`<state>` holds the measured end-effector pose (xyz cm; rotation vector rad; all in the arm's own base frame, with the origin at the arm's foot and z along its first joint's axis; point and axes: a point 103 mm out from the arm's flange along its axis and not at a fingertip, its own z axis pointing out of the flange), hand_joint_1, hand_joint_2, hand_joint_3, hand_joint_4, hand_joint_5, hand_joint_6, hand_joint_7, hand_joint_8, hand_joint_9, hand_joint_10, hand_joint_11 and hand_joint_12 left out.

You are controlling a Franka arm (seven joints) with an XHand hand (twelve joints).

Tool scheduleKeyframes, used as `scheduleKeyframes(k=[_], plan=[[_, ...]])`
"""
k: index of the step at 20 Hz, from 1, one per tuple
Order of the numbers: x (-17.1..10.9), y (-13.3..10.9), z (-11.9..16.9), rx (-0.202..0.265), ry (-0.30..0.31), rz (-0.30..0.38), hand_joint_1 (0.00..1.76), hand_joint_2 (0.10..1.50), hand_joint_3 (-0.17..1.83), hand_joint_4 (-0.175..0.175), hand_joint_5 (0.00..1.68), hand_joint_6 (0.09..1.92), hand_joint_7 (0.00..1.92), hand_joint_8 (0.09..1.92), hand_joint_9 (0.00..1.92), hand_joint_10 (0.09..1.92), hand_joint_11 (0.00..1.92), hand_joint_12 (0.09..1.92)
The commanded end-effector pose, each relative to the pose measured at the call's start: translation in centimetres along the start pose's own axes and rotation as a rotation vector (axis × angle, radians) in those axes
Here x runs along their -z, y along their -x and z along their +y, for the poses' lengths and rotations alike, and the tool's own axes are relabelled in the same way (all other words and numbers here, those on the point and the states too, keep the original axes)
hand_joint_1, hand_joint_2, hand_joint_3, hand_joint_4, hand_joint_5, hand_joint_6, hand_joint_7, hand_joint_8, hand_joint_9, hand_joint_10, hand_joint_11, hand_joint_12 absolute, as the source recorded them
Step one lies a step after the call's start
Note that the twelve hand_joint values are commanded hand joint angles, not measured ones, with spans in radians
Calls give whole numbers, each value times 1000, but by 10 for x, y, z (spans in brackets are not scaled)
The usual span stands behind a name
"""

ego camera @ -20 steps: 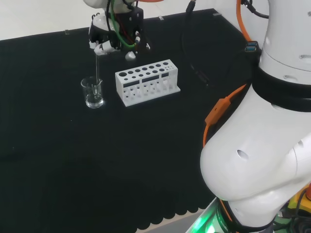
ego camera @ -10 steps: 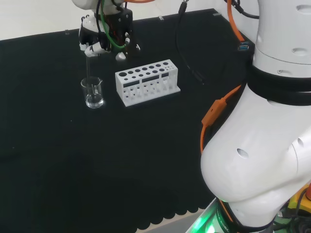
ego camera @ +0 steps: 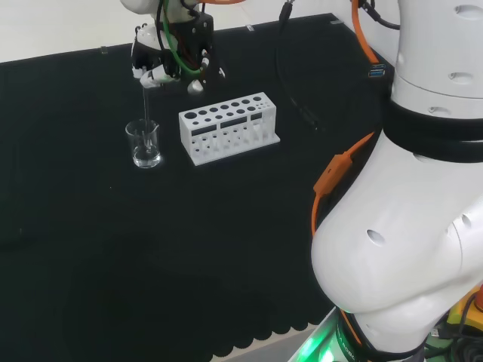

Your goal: Stir in the beaker to the left of the white test tube rack with the glass rod.

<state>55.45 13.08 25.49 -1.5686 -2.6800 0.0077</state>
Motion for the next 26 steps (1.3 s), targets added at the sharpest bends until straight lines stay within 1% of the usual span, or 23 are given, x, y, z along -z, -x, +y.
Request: scheduleKeyframes(k=[1,7,9,11,14,17,19,22,24,26], plan=[[2,-3,-7,0,-4,0,1314,1060,-175,-175,1281,512,1329,511,1824,486,1694,695],[2,-26,3,23,-9,-1,1314,1060,-175,-175,1282,510,1330,509,1825,485,1694,697],[1,-29,7,28,-8,-1,1314,1060,-175,-175,1282,509,1331,509,1825,485,1694,697],[2,-29,11,28,-16,-16,1314,1060,-175,-175,1282,509,1331,508,1825,485,1694,698],[3,-24,18,32,-15,-11,1314,1060,-175,-175,1283,508,1331,507,1824,485,1694,699],[4,-13,19,31,-13,1,1314,1059,-175,-175,1283,507,1332,506,1824,484,1693,700],[4,-3,14,24,-10,8,1314,1059,-175,-175,1284,506,1332,505,1824,484,1693,701],[4,9,0,5,-9,6,1314,1059,-175,-175,1284,505,1333,504,1824,484,1693,702],[4,8,-9,0,-12,0,1314,1059,-175,-175,1285,504,1333,503,1824,484,1692,702],[4,2,-15,4,-14,0,1314,1059,-175,-175,1285,504,1334,503,1824,484,1692,703]])
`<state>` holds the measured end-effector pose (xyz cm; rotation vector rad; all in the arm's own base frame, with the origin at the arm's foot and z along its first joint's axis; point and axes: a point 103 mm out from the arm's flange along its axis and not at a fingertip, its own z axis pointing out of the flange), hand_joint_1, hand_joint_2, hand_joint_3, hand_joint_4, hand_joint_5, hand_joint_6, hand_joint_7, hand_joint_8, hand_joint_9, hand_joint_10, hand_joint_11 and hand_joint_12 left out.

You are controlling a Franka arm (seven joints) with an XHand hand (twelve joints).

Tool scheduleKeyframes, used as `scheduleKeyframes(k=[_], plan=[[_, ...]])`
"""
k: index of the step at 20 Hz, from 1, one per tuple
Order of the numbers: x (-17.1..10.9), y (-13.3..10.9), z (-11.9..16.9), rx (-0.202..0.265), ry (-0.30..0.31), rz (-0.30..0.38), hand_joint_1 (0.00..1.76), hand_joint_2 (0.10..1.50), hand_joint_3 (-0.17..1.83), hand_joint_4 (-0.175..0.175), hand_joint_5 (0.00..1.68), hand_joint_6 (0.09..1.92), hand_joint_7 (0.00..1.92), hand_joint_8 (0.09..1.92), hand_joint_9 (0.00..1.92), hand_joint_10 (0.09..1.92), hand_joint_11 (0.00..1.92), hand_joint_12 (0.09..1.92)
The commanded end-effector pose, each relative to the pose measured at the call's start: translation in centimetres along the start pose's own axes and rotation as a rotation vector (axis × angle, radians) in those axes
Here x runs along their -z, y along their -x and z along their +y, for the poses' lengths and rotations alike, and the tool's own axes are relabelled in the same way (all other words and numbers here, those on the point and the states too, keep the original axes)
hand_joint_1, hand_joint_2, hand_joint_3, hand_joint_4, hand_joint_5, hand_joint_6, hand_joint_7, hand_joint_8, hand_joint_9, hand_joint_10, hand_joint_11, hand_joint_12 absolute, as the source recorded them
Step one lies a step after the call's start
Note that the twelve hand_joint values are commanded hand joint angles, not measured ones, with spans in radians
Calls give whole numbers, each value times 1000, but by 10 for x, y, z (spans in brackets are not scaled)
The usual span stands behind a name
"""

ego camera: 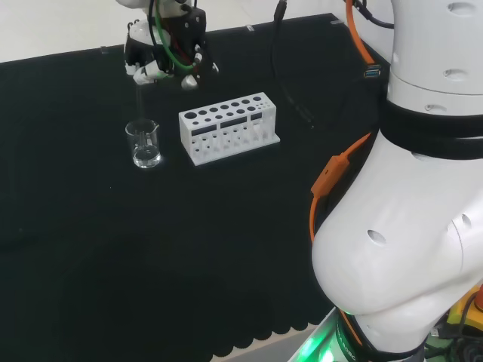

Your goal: Stir in the beaker to the left of the white test tube rack with the glass rod.

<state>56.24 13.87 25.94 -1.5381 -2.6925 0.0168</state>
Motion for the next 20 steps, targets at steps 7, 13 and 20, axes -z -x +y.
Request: scheduleKeyframes(k=[7,13,20], plan=[[3,-30,-22,23,-11,-17,1314,1059,-175,-175,1286,502,1335,501,1824,483,1691,705],[2,-44,-12,38,-11,-10,1314,1058,-175,-175,1287,500,1336,499,1824,483,1691,707],[1,-37,-6,24,-19,-14,1315,1058,-175,-175,1288,499,1337,497,1825,483,1690,709]])
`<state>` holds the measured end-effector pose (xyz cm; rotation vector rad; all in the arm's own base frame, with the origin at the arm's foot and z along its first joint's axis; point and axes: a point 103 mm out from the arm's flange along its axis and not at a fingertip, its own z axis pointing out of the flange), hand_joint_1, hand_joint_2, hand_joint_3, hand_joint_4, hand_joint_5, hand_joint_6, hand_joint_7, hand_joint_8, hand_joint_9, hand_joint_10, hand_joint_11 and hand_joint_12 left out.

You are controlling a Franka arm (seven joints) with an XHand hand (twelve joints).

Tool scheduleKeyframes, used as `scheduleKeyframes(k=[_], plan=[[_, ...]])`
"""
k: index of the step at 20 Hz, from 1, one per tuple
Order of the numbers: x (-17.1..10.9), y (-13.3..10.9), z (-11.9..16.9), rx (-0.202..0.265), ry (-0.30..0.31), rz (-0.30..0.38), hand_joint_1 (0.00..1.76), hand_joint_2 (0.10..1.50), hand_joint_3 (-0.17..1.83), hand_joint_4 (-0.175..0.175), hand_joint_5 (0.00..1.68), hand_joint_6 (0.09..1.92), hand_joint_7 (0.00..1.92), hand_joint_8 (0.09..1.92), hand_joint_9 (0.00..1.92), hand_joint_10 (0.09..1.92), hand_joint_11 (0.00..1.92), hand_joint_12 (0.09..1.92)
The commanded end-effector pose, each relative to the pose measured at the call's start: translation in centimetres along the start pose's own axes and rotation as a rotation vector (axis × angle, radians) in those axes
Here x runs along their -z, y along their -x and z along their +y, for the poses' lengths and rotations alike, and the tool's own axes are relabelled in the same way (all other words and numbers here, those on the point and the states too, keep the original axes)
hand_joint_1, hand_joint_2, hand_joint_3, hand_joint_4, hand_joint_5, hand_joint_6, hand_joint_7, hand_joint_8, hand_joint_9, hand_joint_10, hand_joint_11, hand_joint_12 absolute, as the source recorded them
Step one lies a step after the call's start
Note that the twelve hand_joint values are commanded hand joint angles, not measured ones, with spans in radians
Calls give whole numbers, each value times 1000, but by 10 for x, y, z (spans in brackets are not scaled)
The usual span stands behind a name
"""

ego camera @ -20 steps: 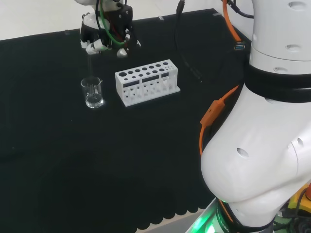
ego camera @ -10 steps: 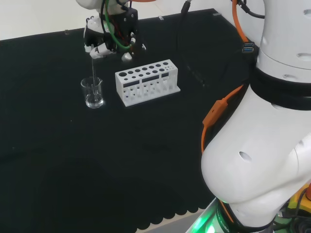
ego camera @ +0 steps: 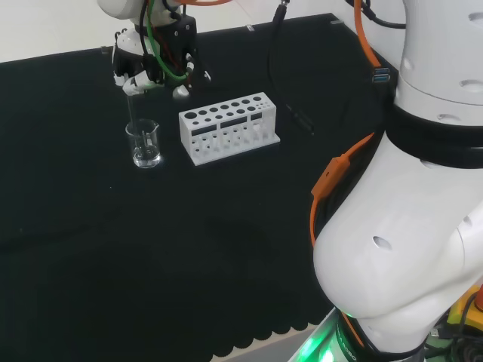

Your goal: Stir in the beaker to the left of the white test tube rack with the glass rod.

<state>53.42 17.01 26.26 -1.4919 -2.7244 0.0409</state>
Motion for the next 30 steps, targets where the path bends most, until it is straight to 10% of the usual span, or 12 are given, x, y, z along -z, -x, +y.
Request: scheduleKeyframes(k=[1,13,30], plan=[[0,7,3,-12,-12,8,1315,1058,-175,-175,1288,499,1337,497,1825,483,1690,709],[4,64,-16,-52,4,-11,1315,1058,-175,-175,1289,496,1338,494,1826,483,1689,712],[12,3,-14,-16,32,-15,1315,1057,-175,-175,1290,494,1340,491,1827,482,1688,716]])
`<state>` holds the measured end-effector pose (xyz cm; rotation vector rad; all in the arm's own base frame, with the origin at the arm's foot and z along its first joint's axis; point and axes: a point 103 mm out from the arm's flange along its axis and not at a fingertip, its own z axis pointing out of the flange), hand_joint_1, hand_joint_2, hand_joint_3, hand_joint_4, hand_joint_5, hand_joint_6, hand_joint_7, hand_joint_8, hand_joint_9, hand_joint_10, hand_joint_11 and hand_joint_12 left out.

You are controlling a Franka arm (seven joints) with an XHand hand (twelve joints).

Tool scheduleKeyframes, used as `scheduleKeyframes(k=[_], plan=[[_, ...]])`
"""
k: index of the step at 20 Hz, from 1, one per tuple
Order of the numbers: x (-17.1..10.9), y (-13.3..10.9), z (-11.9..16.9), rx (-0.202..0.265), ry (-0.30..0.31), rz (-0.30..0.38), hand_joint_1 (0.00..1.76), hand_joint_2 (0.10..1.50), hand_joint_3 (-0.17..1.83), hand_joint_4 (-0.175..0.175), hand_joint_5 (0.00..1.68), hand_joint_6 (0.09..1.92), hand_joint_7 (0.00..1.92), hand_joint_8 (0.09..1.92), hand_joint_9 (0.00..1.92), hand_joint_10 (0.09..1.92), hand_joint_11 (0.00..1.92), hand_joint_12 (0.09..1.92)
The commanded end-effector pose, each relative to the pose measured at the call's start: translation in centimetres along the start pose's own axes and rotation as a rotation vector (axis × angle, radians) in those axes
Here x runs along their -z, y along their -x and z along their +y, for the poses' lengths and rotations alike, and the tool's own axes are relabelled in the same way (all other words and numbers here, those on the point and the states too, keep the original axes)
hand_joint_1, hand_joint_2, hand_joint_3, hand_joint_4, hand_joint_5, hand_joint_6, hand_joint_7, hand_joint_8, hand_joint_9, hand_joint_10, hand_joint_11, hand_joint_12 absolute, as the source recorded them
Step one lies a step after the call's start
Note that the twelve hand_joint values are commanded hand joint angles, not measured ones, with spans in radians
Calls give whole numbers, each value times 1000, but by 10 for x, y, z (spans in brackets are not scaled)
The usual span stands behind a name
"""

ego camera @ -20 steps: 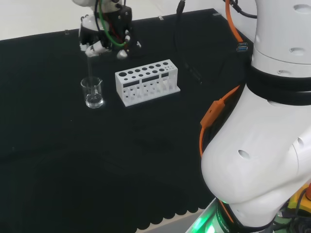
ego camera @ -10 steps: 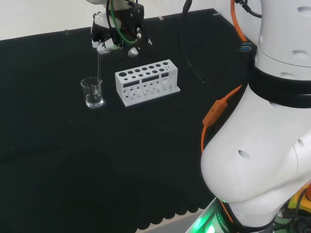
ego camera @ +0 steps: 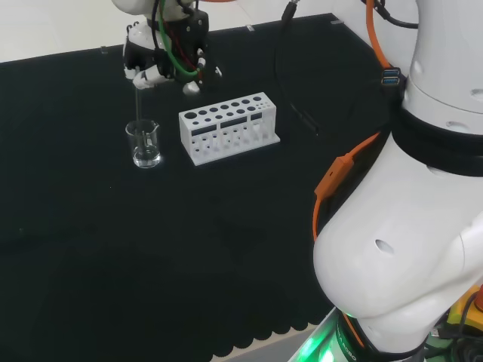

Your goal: Stir in the beaker to the left of the white test tube rack with the glass rod.

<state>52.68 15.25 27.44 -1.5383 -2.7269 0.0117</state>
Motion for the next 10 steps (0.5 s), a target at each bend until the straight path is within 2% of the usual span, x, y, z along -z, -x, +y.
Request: scheduleKeyframes(k=[1,4,5,10], plan=[[1,-10,3,11,9,-17,1315,1057,-175,-175,1290,494,1340,491,1827,482,1688,717],[3,-15,3,25,-18,-21,1315,1057,-175,-175,1290,493,1340,491,1827,482,1687,717],[4,-18,6,101,62,49,1315,1057,-175,-175,1290,493,1340,491,1827,482,1687,718],[5,-18,5,66,36,17,1315,1057,-175,-175,1291,493,1340,490,1827,482,1687,719]])
